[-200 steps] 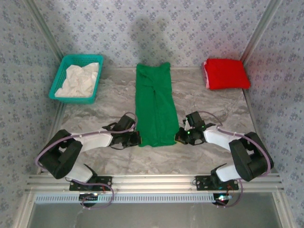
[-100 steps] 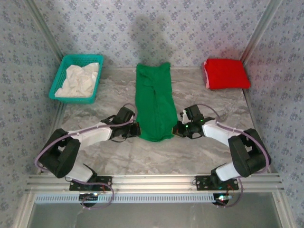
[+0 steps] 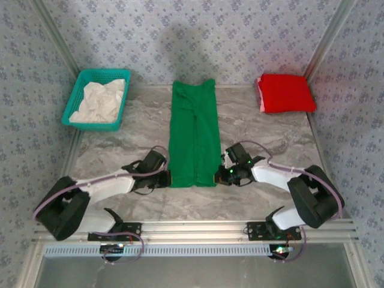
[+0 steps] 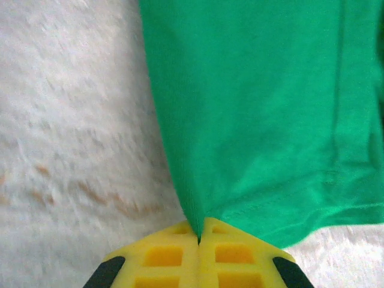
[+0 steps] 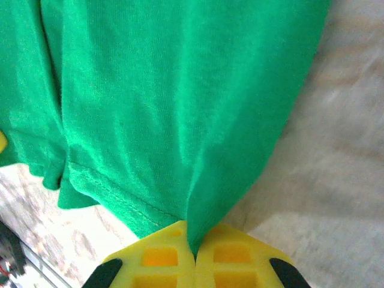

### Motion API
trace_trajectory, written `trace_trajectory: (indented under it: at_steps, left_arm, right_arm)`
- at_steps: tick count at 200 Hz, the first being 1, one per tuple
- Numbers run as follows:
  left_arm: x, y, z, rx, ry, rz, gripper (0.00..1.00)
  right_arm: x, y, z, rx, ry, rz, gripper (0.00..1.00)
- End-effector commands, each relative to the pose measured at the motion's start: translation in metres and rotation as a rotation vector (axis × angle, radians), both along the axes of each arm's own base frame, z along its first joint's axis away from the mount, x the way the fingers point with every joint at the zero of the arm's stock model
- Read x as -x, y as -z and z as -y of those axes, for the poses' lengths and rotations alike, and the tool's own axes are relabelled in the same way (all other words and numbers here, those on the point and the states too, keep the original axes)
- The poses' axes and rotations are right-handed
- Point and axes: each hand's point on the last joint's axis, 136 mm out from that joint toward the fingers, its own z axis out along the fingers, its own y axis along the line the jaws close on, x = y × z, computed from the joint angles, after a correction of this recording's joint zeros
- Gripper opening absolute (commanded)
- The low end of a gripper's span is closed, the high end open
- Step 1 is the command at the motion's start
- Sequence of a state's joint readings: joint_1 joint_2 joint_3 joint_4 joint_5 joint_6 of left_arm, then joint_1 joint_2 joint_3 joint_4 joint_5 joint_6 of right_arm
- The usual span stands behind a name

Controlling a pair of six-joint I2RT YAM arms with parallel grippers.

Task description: Fold and stack the t-shirts

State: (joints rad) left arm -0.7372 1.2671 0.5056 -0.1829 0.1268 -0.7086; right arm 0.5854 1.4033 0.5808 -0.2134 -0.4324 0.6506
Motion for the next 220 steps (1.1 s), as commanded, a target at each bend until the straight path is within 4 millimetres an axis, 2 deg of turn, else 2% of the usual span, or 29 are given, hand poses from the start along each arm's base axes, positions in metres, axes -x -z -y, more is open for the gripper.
trace_trajectory:
  at_steps: [1, 21, 33, 51, 72, 87, 110, 128, 150, 186, 207, 220]
  left_arm:
    - [0.018, -0.008, -0.013, -0.042, -0.004, 0.039, 0.00]
    - [0.036, -0.021, -0.021, -0.032, -0.004, 0.087, 0.00]
    - [0.041, -0.032, -0.024, -0.011, -0.009, 0.122, 0.00]
    - [0.039, -0.050, -0.020, 0.040, 0.000, 0.166, 0.00]
    - [0.029, -0.071, -0.007, 0.046, 0.041, 0.210, 0.00]
    - [0.018, -0.081, 0.004, 0.035, 0.066, 0.230, 0.00]
    - [-0.005, -0.089, 0.016, 0.062, 0.061, 0.232, 0.00]
    - [-0.027, -0.095, 0.019, 0.122, 0.039, 0.231, 0.00]
    - [-0.047, -0.097, 0.018, 0.093, 0.066, 0.241, 0.00]
    - [-0.088, -0.099, 0.015, 0.101, 0.066, 0.227, 0.00]
    - [-0.112, -0.106, 0.019, 0.090, 0.086, 0.256, 0.00]
    - [-0.122, -0.102, 0.022, 0.065, 0.103, 0.248, 0.00]
  right_arm:
    - [0.024, 0.000, 0.009, 0.059, -0.010, -0.010, 0.00]
    - [0.042, -0.007, 0.016, 0.072, -0.011, 0.032, 0.00]
    - [0.046, -0.014, 0.019, 0.058, 0.009, 0.068, 0.00]
    - [0.037, -0.031, 0.023, 0.039, 0.051, 0.145, 0.00]
    - [0.020, -0.050, 0.020, 0.030, 0.063, 0.194, 0.00]
    - [0.014, -0.054, 0.018, 0.046, 0.041, 0.178, 0.00]
    - [-0.009, -0.066, 0.016, 0.038, 0.063, 0.204, 0.00]
    - [-0.030, -0.076, 0.020, 0.033, 0.096, 0.227, 0.00]
    - [-0.054, -0.086, 0.020, 0.035, 0.081, 0.254, 0.00]
    - [-0.094, -0.092, 0.022, 0.039, 0.106, 0.262, 0.00]
    - [-0.113, -0.088, 0.020, 0.055, 0.110, 0.250, 0.00]
    - [-0.124, -0.085, 0.019, 0.055, 0.121, 0.236, 0.00]
